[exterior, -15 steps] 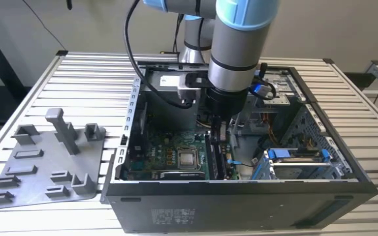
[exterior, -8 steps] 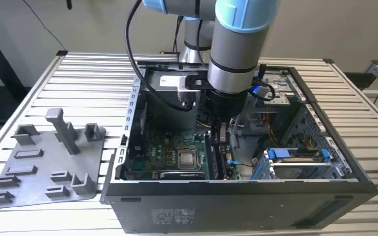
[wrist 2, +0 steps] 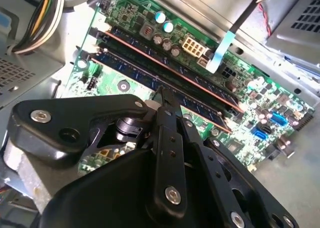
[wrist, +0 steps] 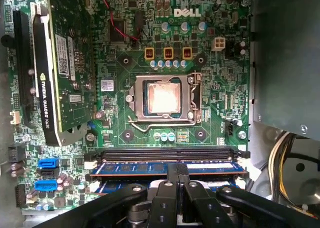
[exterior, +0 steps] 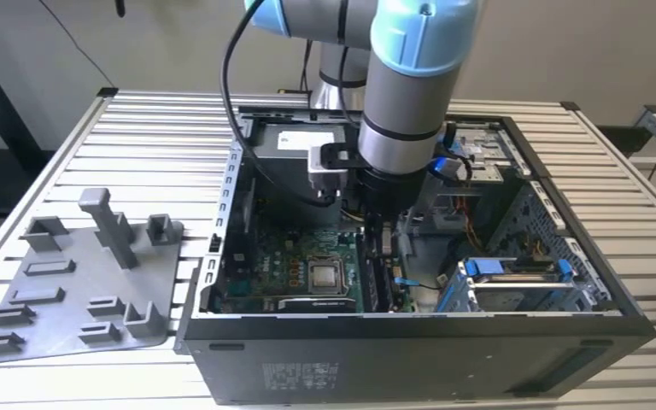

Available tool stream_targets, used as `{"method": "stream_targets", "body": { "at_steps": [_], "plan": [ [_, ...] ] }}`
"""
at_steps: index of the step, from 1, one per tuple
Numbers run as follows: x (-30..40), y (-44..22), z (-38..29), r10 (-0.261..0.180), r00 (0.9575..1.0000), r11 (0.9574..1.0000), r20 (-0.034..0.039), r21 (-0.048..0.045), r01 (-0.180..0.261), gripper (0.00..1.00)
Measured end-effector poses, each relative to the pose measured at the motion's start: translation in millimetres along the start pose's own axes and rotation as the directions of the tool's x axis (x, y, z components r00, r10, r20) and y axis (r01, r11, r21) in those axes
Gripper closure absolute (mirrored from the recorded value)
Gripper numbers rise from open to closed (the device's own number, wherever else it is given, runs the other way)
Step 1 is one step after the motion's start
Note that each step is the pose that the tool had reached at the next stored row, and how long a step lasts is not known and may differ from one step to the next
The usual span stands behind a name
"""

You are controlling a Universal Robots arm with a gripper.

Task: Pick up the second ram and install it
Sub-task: 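Press down the second ram until it locks into place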

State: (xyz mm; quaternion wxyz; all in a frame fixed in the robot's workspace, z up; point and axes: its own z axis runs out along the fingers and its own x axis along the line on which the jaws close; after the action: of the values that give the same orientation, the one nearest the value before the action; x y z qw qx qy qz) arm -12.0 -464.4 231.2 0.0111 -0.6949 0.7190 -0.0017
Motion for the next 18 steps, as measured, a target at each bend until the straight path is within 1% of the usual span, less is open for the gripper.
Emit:
{"method": "stream_targets", "body": {
  "at_steps": [5, 7, 9, 10, 12, 14, 16, 18],
  "plan": [
    [0.0, 0.1, 8.3, -0.022, 0.9998, 0.9998, -0.0010, -0.0008, 0.022, 0.89],
    [0.2, 0.3, 10.6, -0.025, 0.9997, 0.9997, 0.0030, -0.0008, 0.025, 0.89],
    [-0.1, 0.3, 11.8, -0.028, 0.9995, 0.9996, 0.0121, -0.0008, 0.028, 0.89],
    [-0.1, 0.3, 11.8, -0.028, 0.9995, 0.9996, 0.0145, -0.0007, 0.028, 0.89],
    [-0.2, 0.2, 11.3, -0.028, 0.9995, 0.9996, 0.0169, -0.0006, 0.028, 0.89],
    [-0.7, 0.1, 8.5, -0.028, 0.9994, 0.9996, 0.0201, 0.0000, 0.028, 0.89],
    [-0.3, 0.1, 8.4, -0.028, 0.9994, 0.9996, 0.0186, -0.0008, 0.028, 0.89],
    [0.1, 0.3, 10.8, -0.028, 0.9995, 0.9996, 0.0158, -0.0021, 0.028, 0.89]
  ]
}}
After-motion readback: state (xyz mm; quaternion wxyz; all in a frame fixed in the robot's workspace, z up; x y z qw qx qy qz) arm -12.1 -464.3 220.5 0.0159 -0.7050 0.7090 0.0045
